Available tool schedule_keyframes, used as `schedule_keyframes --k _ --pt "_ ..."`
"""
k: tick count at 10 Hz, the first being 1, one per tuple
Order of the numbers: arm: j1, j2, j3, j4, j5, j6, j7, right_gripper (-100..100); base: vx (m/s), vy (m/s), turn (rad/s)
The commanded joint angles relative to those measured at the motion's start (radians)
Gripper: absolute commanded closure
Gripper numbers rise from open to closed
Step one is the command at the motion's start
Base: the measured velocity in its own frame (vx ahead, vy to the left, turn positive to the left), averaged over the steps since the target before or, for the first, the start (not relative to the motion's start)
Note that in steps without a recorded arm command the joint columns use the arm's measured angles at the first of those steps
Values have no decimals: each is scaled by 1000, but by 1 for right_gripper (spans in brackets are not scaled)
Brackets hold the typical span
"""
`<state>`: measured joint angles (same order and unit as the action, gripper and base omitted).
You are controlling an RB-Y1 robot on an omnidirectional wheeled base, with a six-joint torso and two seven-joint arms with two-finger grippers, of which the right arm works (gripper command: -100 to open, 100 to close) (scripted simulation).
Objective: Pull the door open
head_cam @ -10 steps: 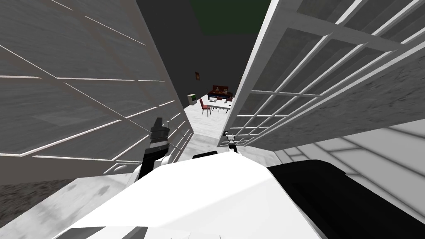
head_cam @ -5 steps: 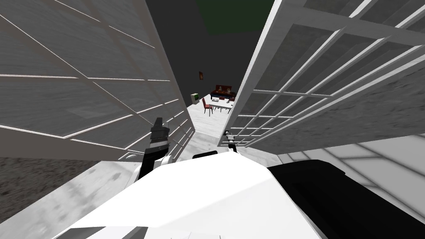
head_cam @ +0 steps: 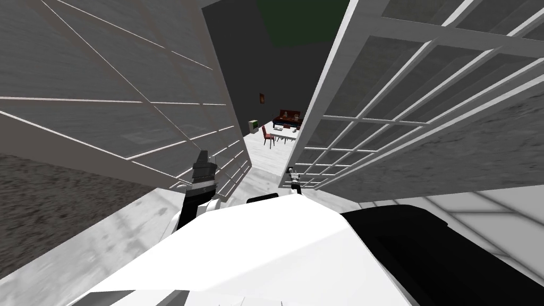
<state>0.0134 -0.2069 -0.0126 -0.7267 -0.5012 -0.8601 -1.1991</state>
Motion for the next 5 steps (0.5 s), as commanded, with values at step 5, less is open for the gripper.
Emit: schedule_keyframes --k 5 --pt "-42 53 -37 6 7 -3 -39 -100 -87 -32 129"
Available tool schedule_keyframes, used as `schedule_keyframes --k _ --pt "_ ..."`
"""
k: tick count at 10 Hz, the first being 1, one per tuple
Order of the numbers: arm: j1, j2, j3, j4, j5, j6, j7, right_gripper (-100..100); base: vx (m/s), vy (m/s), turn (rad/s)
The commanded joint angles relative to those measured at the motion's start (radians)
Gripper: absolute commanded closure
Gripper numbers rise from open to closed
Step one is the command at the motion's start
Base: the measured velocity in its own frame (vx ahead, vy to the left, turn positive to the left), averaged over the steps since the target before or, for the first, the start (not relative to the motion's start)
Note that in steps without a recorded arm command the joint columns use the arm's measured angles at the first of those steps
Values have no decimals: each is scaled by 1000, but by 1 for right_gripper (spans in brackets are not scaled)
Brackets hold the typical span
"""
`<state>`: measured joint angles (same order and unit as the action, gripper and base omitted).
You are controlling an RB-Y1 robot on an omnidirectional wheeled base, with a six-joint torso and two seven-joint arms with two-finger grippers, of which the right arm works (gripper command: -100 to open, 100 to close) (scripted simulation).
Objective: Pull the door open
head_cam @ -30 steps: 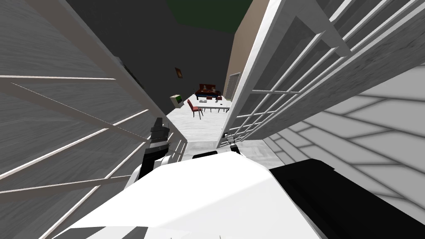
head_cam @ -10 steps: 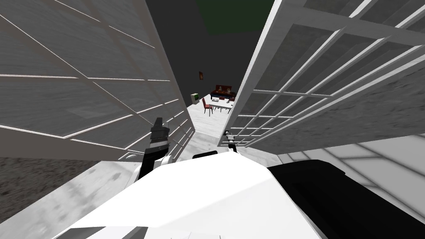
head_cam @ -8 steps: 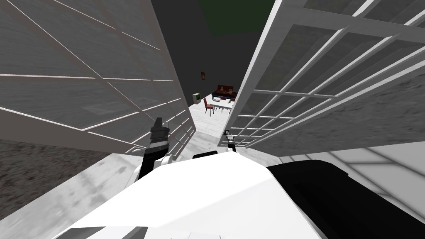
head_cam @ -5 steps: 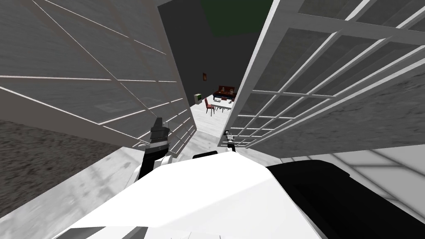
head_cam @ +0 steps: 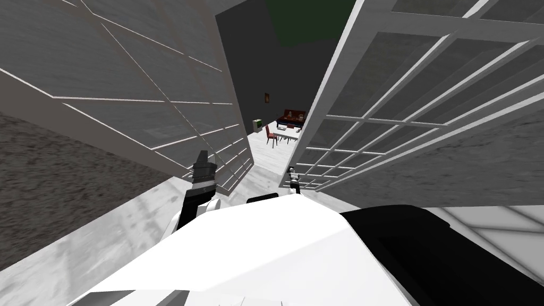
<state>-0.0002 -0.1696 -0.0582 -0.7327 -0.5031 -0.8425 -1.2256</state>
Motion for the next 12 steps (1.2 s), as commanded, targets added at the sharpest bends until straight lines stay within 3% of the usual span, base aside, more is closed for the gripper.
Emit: schedule_keyframes --k 1,5,7,8,9,11,12 --pt "-29 16 9 12 9 -20 -12 -100 -74 -22 58" --pt "-63 64 -52 44 8 -10 -59 -100 -148 -48 174" --pt "-67 69 -59 47 8 -8 -64 -100 -109 -44 85" --pt "-76 82 -75 56 8 -5 -76 -100 -84 -19 118" --pt "-64 63 -82 77 0 -3 -70 -100 -44 -34 -1" --pt "-93 59 -98 73 -12 48 -57 -100 -23 1 -105" --pt "-93 59 -98 73 -12 48 -57 -100 -13 16 -19"
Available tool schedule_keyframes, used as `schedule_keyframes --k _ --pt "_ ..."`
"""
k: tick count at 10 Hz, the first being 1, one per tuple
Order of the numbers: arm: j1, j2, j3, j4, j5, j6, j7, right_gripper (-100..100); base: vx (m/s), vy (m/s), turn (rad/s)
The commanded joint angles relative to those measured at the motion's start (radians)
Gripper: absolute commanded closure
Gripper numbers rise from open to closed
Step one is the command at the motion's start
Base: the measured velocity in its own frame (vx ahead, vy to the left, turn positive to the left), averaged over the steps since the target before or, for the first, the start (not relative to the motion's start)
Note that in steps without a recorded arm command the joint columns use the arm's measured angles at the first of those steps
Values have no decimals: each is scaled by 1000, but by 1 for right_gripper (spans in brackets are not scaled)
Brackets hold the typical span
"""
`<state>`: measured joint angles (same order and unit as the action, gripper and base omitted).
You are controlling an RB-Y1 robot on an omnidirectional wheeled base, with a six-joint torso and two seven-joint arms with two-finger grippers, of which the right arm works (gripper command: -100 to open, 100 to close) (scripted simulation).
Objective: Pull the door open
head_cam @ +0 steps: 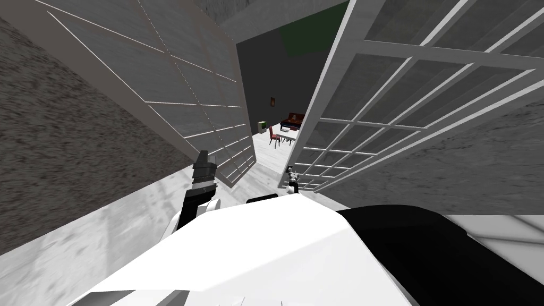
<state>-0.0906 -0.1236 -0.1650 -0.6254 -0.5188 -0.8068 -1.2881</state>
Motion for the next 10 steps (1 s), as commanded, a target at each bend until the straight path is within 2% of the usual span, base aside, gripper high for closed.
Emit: schedule_keyframes --k 1,2,3,5,7,8,9,10 --pt "-3 13 9 -35 4 12 6 -100 -4 7 19" --pt "-3 13 9 -35 4 12 6 -100 1 0 13" --pt "-17 12 4 -39 -1 33 12 -100 -3 11 -46" --pt "-23 11 1 -41 -3 44 16 -100 -9 17 -20" --pt "-48 9 -8 -48 -10 81 28 -100 -15 18 -35" --pt "-48 9 -8 -48 -10 81 28 -100 -11 16 -21" --pt "-27 3 -21 -51 -16 92 36 -100 -1 -17 -46" --pt "-27 3 -21 -51 -16 92 36 100 4 -17 9"
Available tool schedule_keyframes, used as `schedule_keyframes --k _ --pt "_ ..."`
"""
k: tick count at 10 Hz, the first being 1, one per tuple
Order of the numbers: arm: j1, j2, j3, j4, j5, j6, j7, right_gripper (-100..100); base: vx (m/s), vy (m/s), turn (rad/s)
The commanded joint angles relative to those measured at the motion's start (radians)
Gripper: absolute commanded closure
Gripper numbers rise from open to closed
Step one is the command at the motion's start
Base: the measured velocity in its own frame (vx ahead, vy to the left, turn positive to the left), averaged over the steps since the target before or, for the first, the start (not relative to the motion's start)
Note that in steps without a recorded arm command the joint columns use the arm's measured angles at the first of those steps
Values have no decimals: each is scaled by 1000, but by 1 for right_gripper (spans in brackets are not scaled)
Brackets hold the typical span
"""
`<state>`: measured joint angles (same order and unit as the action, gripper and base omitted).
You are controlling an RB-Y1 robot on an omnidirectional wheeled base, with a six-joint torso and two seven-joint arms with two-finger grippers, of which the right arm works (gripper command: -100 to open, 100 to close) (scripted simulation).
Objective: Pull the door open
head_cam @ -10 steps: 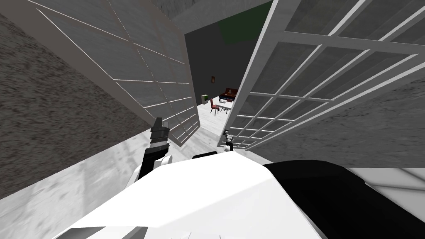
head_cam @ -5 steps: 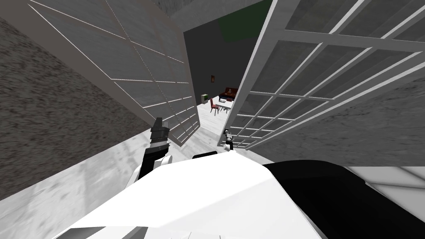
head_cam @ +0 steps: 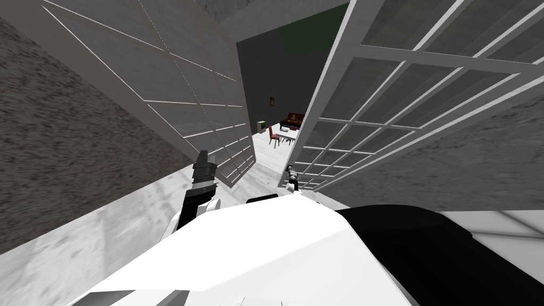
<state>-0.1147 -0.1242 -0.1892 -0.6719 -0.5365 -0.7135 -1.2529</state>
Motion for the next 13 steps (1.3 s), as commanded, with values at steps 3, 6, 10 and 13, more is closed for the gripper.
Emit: schedule_keyframes --k 3,6,10,13 --pt "-3 3 3 -4 1 -1 0 100 -2 12 6" --pt "13 1 33 -9 19 -26 -28 -100 -44 -9 53" --pt "31 0 71 -16 40 -56 -63 -100 -169 -24 85" --pt "31 0 71 -16 40 -56 -63 -100 -44 -6 10"
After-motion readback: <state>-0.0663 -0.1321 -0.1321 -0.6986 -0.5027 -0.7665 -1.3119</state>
